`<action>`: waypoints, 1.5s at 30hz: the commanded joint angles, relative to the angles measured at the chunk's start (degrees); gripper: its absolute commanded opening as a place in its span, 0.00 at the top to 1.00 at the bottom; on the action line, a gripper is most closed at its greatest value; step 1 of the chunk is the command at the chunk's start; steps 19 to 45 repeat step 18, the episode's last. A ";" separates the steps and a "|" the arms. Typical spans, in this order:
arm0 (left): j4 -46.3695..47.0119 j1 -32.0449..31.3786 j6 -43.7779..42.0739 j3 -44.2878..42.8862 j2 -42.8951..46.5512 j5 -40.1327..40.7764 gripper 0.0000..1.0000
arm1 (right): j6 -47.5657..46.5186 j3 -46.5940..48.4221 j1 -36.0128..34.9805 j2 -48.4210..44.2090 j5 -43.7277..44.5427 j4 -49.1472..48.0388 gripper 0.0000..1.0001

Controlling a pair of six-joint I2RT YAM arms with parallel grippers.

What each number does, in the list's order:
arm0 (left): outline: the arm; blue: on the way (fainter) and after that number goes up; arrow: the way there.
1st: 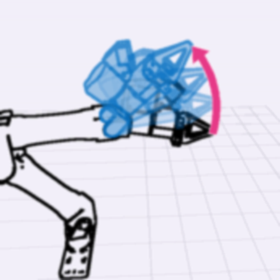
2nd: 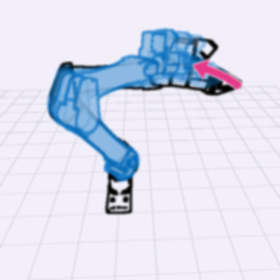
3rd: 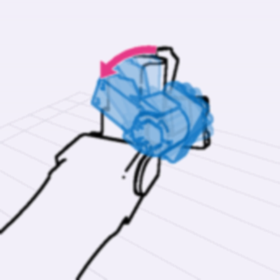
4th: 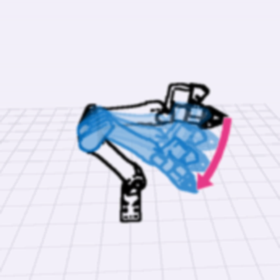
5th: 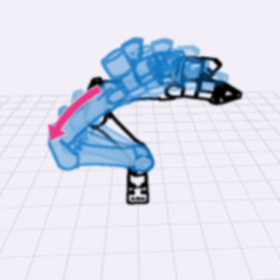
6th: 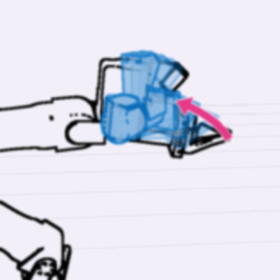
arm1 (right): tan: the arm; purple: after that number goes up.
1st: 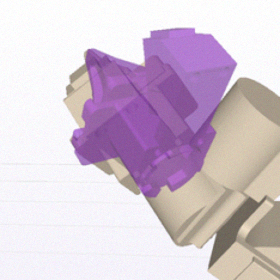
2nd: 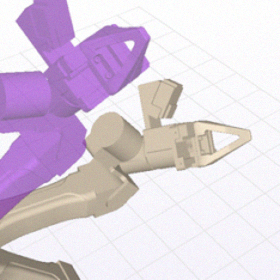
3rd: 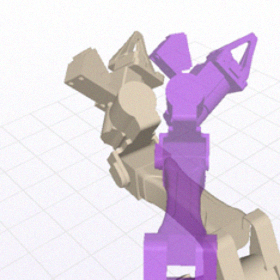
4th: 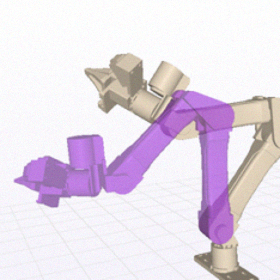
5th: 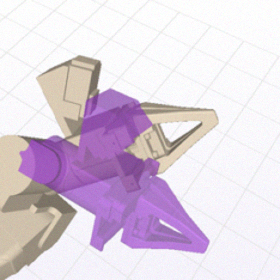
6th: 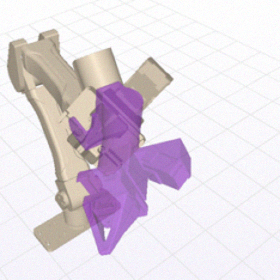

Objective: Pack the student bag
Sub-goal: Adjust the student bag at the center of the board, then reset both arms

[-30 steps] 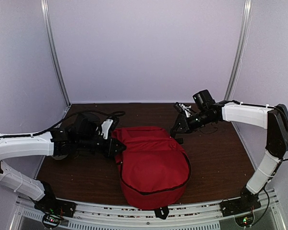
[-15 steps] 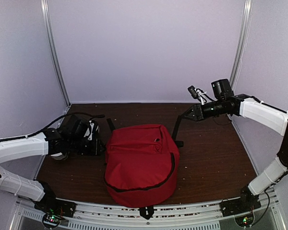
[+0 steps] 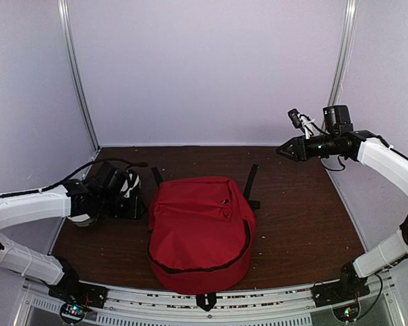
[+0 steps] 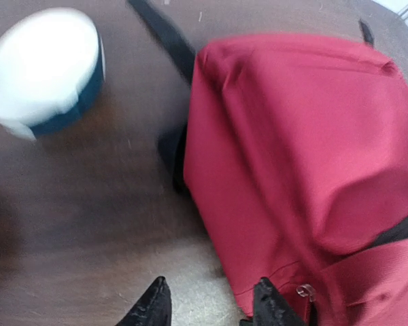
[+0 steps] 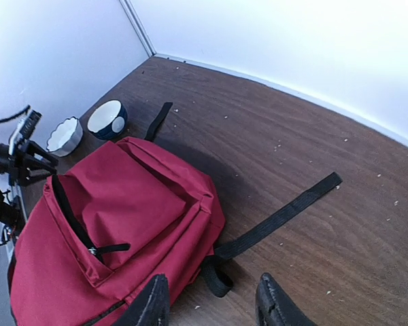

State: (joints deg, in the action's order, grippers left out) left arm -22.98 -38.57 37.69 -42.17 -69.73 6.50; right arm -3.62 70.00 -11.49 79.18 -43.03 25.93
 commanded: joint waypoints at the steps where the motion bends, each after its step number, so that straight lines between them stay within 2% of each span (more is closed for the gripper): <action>1: -7.95 0.13 -10.40 -11.24 1.14 7.83 0.54 | -3.32 4.18 1.41 -4.63 6.93 2.01 0.53; 2: -9.96 0.22 -12.64 -14.07 0.65 9.48 0.53 | -2.63 4.52 2.12 -5.31 7.83 1.94 0.48; 3: -11.73 0.31 -14.96 -16.72 0.19 11.35 0.50 | -1.47 4.75 2.96 -6.23 9.19 1.63 0.36; 4: -13.48 0.37 -16.81 -20.18 -0.33 13.86 0.42 | -0.24 4.80 3.95 -7.16 10.47 0.55 0.24; 5: -14.74 0.56 -18.69 -22.50 -0.77 16.49 0.35 | 0.75 4.80 4.98 -8.14 10.96 -0.56 0.05; 6: -15.64 1.16 -24.96 -26.46 -1.38 23.49 0.18 | 4.68 4.68 7.19 -9.96 12.46 -4.55 0.00; 8: -12.94 1.77 -28.81 -26.51 -0.91 28.07 0.04 | 8.88 4.86 7.24 -10.03 16.58 -6.37 0.00; 9: -10.38 2.18 -30.20 -25.53 -0.16 29.42 0.02 | 9.72 4.81 7.26 -10.08 18.13 -6.61 0.00; 11: -4.08 3.70 -31.88 -21.86 2.15 29.09 0.02 | 13.28 2.66 7.31 -10.73 21.33 -9.34 0.00; 14: 4.53 6.70 -32.33 -15.49 5.81 25.27 0.02 | 14.14 -1.10 7.43 -12.01 21.57 -12.58 0.00; 18: 10.15 9.88 -31.55 -10.75 8.47 22.99 0.02 | 13.11 -2.19 7.57 -11.67 21.94 -12.87 0.00; 45: 10.15 9.88 -31.55 -10.75 8.47 22.99 0.02 | 13.11 -2.19 7.57 -11.67 21.94 -12.87 0.00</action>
